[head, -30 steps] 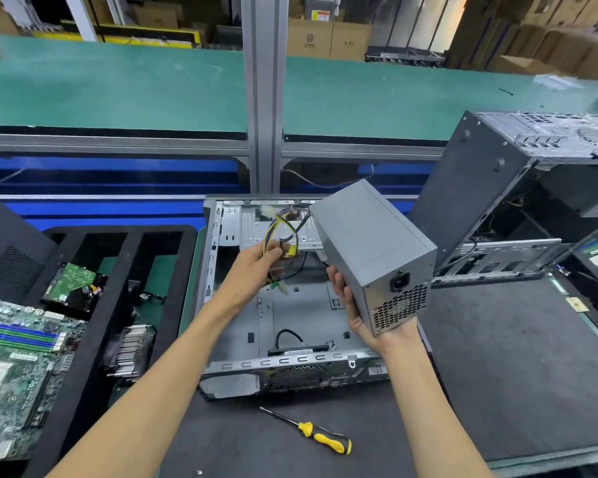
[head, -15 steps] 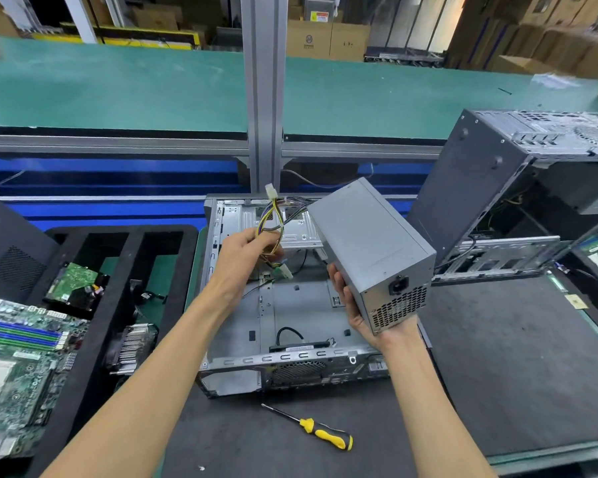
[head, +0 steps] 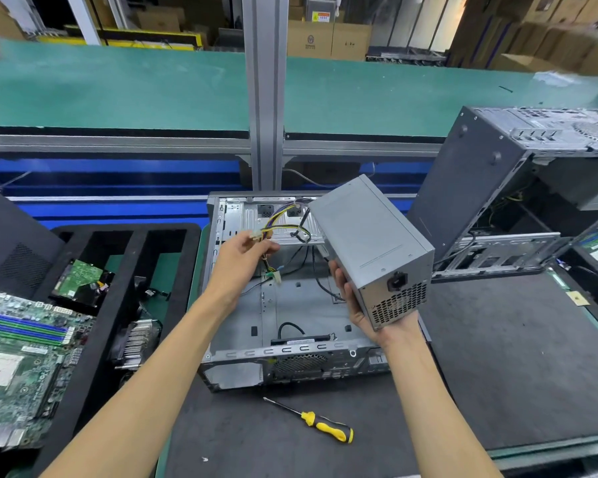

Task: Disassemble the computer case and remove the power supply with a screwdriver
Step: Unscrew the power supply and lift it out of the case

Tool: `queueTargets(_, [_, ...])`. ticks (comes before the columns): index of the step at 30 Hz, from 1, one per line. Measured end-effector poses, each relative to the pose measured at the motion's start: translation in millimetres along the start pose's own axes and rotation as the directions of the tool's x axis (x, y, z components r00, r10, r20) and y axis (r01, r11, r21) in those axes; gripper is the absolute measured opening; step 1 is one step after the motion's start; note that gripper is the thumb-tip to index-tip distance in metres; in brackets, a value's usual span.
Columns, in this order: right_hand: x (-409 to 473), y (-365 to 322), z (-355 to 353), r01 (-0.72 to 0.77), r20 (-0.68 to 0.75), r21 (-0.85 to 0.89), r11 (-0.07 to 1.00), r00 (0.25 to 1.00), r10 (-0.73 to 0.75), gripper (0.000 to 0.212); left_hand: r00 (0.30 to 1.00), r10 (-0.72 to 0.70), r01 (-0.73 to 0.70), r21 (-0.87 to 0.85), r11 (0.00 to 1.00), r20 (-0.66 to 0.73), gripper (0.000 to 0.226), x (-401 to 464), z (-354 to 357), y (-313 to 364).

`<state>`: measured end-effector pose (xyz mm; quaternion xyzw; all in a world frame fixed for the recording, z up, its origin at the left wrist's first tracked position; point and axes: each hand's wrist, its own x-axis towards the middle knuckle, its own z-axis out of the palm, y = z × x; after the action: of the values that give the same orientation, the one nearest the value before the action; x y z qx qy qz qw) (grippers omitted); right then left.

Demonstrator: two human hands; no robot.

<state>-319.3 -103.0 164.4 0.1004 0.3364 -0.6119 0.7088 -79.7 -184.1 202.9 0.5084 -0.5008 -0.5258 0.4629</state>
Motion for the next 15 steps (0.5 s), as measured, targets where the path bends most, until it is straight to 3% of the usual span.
queueTargets(1, [-3,-1,3,-0.034,-0.039,-0.009,0.999,0.999,0.033,0.070,1.000,-0.009,0.008,0.047,0.999,0.009,0.016,0,1,-2])
queueTargets(4, [-5,-2,5,-0.039,0.000,-0.058,0.998,0.999,0.040,0.069,0.999,0.005,-0.010,0.178,0.984,0.032,0.022,-2,2,-9])
queueTargets(8, [-7,-1,10,-0.023,0.039,-0.123,0.992,0.999,0.028,0.077,0.999,-0.025,0.025,-0.002,1.000,0.032,0.023,-11,1,-11])
queueTargets(15, [-2,-1,3,0.006,0.009,-0.068,0.998,1.000,-0.005,0.064,0.999,0.045,-0.045,-0.021,0.999,-0.005,0.015,-13,9,-13])
